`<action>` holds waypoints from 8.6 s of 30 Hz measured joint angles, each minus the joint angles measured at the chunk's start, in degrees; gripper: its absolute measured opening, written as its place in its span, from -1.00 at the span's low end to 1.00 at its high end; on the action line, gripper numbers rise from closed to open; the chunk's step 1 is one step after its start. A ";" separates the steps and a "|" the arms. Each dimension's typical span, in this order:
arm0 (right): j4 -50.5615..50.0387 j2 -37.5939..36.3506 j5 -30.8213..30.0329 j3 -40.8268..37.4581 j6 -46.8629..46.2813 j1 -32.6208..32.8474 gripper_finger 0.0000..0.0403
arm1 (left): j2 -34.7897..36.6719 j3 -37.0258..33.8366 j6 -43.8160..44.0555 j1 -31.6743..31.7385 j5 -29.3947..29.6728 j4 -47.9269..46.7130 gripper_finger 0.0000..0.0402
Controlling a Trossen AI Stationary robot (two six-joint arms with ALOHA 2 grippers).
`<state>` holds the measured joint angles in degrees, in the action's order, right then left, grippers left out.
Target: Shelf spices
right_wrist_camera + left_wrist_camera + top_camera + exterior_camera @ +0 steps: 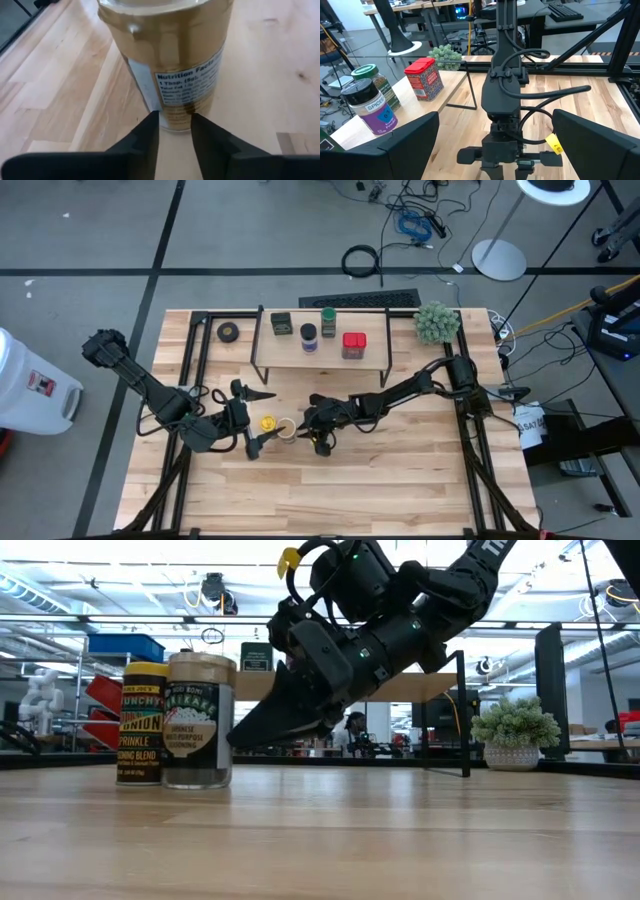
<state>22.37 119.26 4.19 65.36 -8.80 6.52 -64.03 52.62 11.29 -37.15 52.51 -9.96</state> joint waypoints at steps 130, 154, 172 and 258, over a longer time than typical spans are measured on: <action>-56.18 -47.47 11.23 0.00 18.73 -30.76 0.07 | -0.02 0.00 -1.20 2.81 0.42 -1.72 0.98; -64.15 -57.11 12.66 -2.95 0.96 -3.02 0.07 | -0.02 0.00 -1.22 2.81 0.42 -1.75 0.98; -40.99 -57.00 -9.29 -27.67 -11.67 10.98 0.07 | -0.02 0.00 -1.14 2.81 0.42 -1.18 0.98; -20.42 -58.84 -27.17 -37.40 -2.49 15.43 0.50 | -1.43 20.18 -14.27 45.21 -35.00 -18.50 0.98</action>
<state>1.95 60.43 -22.98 27.97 -11.29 21.96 -65.46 72.80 -2.98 8.06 17.51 -28.46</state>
